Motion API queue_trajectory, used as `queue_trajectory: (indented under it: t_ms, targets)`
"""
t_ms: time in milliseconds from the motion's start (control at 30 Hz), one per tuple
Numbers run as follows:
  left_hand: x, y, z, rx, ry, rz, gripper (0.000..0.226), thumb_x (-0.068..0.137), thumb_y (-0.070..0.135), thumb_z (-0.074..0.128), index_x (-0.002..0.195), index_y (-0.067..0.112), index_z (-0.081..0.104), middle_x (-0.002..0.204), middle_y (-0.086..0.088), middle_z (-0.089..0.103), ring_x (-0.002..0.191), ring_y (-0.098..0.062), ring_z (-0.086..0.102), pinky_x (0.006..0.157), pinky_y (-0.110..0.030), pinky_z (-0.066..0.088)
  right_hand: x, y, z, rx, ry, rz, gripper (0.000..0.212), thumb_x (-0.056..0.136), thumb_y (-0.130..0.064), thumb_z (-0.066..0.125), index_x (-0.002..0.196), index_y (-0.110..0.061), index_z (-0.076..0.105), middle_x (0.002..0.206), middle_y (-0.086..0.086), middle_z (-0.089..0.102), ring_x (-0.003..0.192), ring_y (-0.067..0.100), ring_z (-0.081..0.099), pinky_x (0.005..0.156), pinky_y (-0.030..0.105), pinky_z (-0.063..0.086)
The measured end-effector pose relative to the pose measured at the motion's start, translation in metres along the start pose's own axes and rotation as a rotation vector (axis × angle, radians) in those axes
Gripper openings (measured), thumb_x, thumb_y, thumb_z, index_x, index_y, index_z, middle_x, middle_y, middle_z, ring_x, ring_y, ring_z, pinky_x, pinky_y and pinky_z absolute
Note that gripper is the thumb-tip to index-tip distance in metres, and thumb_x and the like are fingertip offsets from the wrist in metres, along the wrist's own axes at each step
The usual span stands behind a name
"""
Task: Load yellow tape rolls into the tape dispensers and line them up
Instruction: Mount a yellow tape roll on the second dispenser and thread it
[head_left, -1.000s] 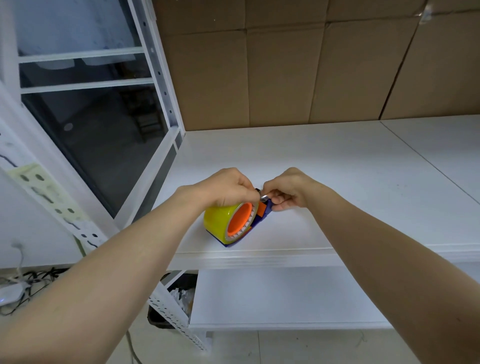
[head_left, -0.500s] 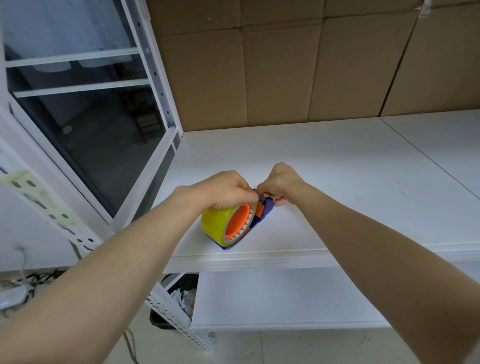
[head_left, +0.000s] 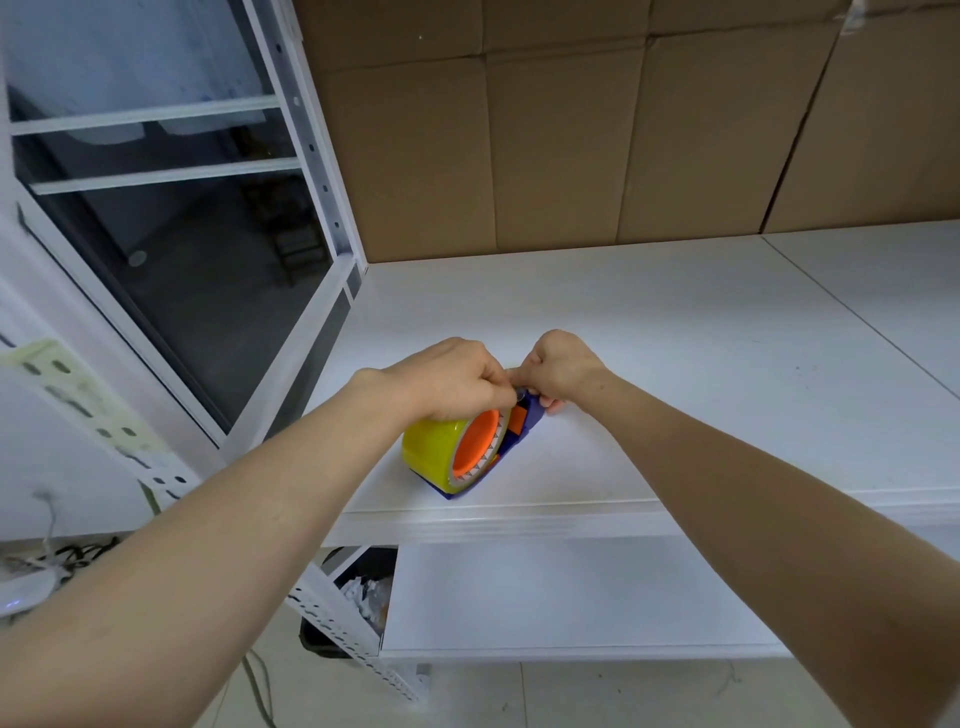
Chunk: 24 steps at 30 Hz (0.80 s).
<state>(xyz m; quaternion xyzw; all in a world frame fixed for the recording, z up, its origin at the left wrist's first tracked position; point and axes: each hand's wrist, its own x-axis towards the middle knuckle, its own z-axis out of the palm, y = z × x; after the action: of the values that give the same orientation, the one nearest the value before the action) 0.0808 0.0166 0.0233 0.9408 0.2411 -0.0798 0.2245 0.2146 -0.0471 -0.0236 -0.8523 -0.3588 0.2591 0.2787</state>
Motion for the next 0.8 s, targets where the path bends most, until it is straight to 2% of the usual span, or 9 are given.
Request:
queue_trajectory:
  t_ms: [100,233,300,367,433,500,600,733,800]
  targets:
    - [-0.001,0.001,0.0,0.019,0.013,-0.003,0.03,0.082,0.037,0.053,0.1,0.024,0.074,0.102,-0.004,0.07,0.093,-0.023,0.064,0.082,-0.044,0.056,0.001,-0.001,0.001,-0.034,-0.005,-0.044,0.028,0.086,-0.031,0.061,0.073,-0.006,0.062,0.068,0.013,0.061,0.063,0.025,0.059,0.07,0.033,0.055]
    - [0.002,0.001,-0.001,0.068,-0.01,-0.003,0.029,0.083,0.04,0.052,0.094,0.024,0.074,0.084,0.0,0.067,0.082,-0.021,0.063,0.069,-0.036,0.053,0.002,-0.001,0.001,-0.082,-0.008,-0.071,0.027,0.083,-0.032,0.063,0.081,-0.006,0.064,0.063,0.008,0.058,0.06,0.022,0.056,0.063,0.03,0.05]
    - [0.003,0.001,-0.002,0.092,-0.041,-0.015,0.03,0.084,0.042,0.051,0.099,0.027,0.073,0.091,0.0,0.068,0.086,-0.021,0.063,0.073,-0.036,0.055,0.003,0.001,0.002,-0.069,-0.02,-0.074,0.028,0.083,-0.033,0.063,0.081,-0.005,0.064,0.061,0.007,0.055,0.056,0.019,0.051,0.058,0.028,0.046]
    - [0.005,0.001,-0.004,0.11,-0.065,-0.018,0.033,0.083,0.045,0.05,0.102,0.029,0.072,0.097,0.0,0.068,0.089,-0.022,0.063,0.076,-0.036,0.055,0.005,0.004,-0.001,0.017,-0.065,-0.037,0.031,0.085,-0.032,0.062,0.071,-0.004,0.058,0.058,0.008,0.052,0.052,0.019,0.046,0.053,0.027,0.043]
    - [0.007,0.001,-0.004,0.127,-0.07,-0.019,0.031,0.084,0.045,0.05,0.099,0.028,0.072,0.091,0.0,0.067,0.086,-0.022,0.063,0.068,-0.033,0.052,0.006,0.007,-0.007,0.153,-0.149,0.005,0.033,0.086,-0.025,0.062,0.062,-0.005,0.052,0.053,0.008,0.047,0.047,0.018,0.041,0.05,0.026,0.039]
    - [0.009,0.001,-0.004,0.132,-0.069,-0.028,0.03,0.085,0.045,0.052,0.096,0.027,0.073,0.085,0.001,0.066,0.083,-0.022,0.063,0.061,-0.028,0.047,0.005,0.008,-0.013,0.247,-0.22,0.024,0.024,0.081,-0.012,0.062,0.062,-0.004,0.051,0.052,0.008,0.044,0.045,0.016,0.037,0.05,0.027,0.036]
    - [0.013,0.0,-0.003,0.136,-0.078,-0.03,0.031,0.083,0.047,0.051,0.095,0.028,0.073,0.087,0.002,0.067,0.083,-0.021,0.064,0.064,-0.03,0.051,0.006,0.009,-0.016,0.245,-0.242,0.037,0.017,0.077,-0.004,0.059,0.062,-0.005,0.051,0.052,0.008,0.044,0.045,0.015,0.036,0.048,0.026,0.032]
    - [0.016,0.0,-0.004,0.118,-0.12,-0.04,0.029,0.085,0.045,0.051,0.089,0.026,0.072,0.082,0.0,0.065,0.081,-0.023,0.064,0.062,-0.029,0.046,0.009,0.004,-0.016,0.144,-0.232,0.009,0.002,0.078,-0.004,0.059,0.077,-0.003,0.061,0.059,0.01,0.048,0.049,0.017,0.037,0.047,0.026,0.032]
    - [0.017,0.002,-0.005,0.115,-0.14,-0.049,0.029,0.085,0.044,0.051,0.085,0.024,0.072,0.083,-0.002,0.065,0.083,-0.026,0.064,0.065,-0.031,0.047,0.01,0.001,-0.016,0.095,-0.221,0.0,0.004,0.078,-0.005,0.06,0.081,-0.003,0.063,0.063,0.012,0.051,0.053,0.019,0.039,0.049,0.026,0.034]
